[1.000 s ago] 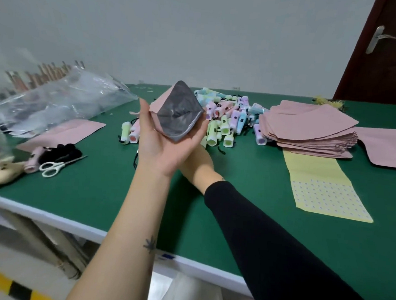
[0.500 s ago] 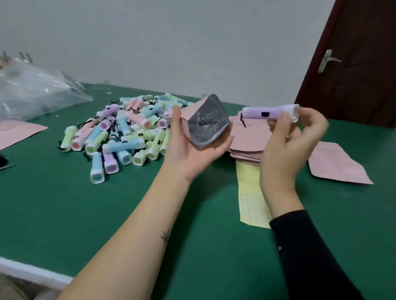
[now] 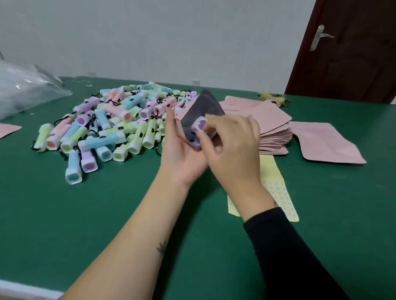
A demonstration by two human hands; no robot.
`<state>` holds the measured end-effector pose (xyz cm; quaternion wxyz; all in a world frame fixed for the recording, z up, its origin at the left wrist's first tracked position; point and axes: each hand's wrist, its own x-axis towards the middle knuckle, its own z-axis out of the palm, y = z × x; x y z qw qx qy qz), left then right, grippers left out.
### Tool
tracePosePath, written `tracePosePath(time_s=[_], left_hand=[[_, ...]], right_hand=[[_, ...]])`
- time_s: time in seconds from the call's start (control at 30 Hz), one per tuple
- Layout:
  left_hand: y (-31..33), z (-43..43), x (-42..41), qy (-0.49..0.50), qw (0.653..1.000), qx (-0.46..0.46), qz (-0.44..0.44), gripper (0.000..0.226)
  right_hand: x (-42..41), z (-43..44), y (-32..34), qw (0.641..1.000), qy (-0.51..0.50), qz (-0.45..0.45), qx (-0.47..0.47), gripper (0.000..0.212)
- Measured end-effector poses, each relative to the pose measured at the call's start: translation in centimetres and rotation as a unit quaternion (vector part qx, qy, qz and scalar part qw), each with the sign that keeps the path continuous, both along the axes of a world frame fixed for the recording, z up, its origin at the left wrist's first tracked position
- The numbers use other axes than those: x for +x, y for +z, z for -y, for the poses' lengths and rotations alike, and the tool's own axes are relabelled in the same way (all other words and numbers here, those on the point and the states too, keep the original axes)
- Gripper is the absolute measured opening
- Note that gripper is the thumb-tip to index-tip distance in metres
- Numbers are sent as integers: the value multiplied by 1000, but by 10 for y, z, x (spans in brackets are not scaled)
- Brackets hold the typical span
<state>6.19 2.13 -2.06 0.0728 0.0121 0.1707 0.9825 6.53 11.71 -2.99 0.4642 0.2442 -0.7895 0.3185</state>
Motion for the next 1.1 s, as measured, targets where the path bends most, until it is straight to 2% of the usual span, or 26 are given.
tracePosePath(time_s=[0.1, 0.17, 0.23, 0.33, 0.4, 0.47, 0.53, 0.6, 0.67, 0.73, 0.8, 0.9, 0.97, 1.0, 1.03, 1.1], left_hand=[[0, -2, 1, -1, 1000, 0, -16, 77], [0, -2, 0, -17, 1000, 0, -20, 78], [1, -2, -1, -31, 999, 15, -18, 82], [4, 1, -2, -43, 999, 23, -19, 88], [7, 3, -1, -65, 997, 31, -42, 93], [10, 4, 2, -109, 991, 51, -65, 97], [10, 4, 5, -164, 981, 68, -76, 104], [9, 2, 8, -224, 970, 49, -86, 116], [8, 4, 7, -253, 961, -29, -105, 124], [8, 11, 4, -232, 955, -143, -115, 121], [11, 21, 2, -181, 948, -234, -120, 95], [12, 38, -2, -45, 938, -318, -128, 41], [10, 47, -8, 71, 921, -363, -121, 24], [8, 50, -9, 109, 898, -410, -119, 27], [6, 51, -10, 130, 867, -467, -118, 40], [0, 47, -9, 109, 822, -546, -117, 56]], right_hand=[[0, 1, 1, 999, -42, -5, 24, 13], [0, -1, 5, 999, -36, 11, -35, 26], [-4, -6, 8, 990, -3, 56, -133, 31], [-11, -14, 6, 965, 30, 134, -223, 39], [-14, -19, 5, 947, 37, 193, -255, 45], [-18, -23, 4, 933, 50, 269, -235, 50], [-22, -23, 3, 908, 107, 324, -241, 46], [-22, -22, 5, 863, 159, 354, -322, 28], [-23, -26, 7, 827, 169, 372, -385, 25], [-26, -33, 6, 825, 164, 356, -408, 25], [-28, -40, 5, 846, 141, 321, -401, 20], [-29, -47, 8, 846, 135, 317, -407, 19], [-30, -50, 8, 846, 149, 329, -391, 20], [-29, -51, 8, 846, 157, 334, -384, 21], [-30, -51, 8, 846, 162, 338, -379, 21], [-30, -49, 6, 847, 164, 343, -372, 27]])
